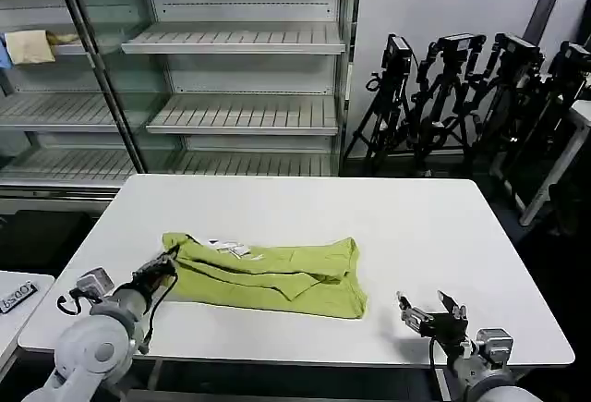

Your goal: Fold and organize the clothes.

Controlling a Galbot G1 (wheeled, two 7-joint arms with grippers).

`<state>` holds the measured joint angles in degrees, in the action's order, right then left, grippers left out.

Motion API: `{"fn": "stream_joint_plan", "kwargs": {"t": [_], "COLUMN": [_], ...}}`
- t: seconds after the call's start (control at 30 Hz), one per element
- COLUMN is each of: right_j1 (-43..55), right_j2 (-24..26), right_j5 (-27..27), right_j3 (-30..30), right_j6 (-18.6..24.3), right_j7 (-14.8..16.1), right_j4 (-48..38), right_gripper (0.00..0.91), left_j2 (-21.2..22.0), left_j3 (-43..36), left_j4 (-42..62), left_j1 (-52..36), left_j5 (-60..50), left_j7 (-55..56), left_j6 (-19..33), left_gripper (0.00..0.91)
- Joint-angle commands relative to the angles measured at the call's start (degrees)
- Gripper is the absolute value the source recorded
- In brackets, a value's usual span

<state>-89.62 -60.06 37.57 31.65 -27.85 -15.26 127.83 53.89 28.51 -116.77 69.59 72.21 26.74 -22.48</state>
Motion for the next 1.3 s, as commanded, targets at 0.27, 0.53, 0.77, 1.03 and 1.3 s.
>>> {"fn": "stream_joint_plan", "kwargs": {"t": [0.27,0.53,0.77,1.03,1.3], "right_j1": [-1.1,-1.7,-2.6,-3.0,-3.1], "right_j2": [-0.1,-0.4,-0.4,-0.8,-0.7], "right_j5": [-0.2,-0.2,-0.1,-0.1,-0.1], "right_j3": [0.5,1.1,1.9,2.0,2.0], "right_j6": [0.2,0.7,1.1,1.3,1.4], "right_j7": [0.1,0.3,0.6,0.7,0.7], "right_j4": [-0.7,-0.9,-0.7,-0.3,-0.3], "right_gripper": [0.907,0.907,0.907,0.907,0.907], "left_j2": [5.6,9.1,13.1,15.4,16.6], "left_j3": [-10.3,-19.1,-25.5,-31.0,-33.6], "left_j4": [-7.2,-4.2,-0.7,3.8,7.7], "left_j1": [-5.1,-9.0,-13.7,-15.9,-16.9], "left_j5": [15.7,9.7,5.5,1.9,-1.8], "left_j7": [-1.3,-1.2,-0.5,-0.4,-0.5], "left_j6": [3.3,3.9,4.5,4.7,4.3], "left_gripper": [0.101,0.101,0.101,0.111,0.302]}}
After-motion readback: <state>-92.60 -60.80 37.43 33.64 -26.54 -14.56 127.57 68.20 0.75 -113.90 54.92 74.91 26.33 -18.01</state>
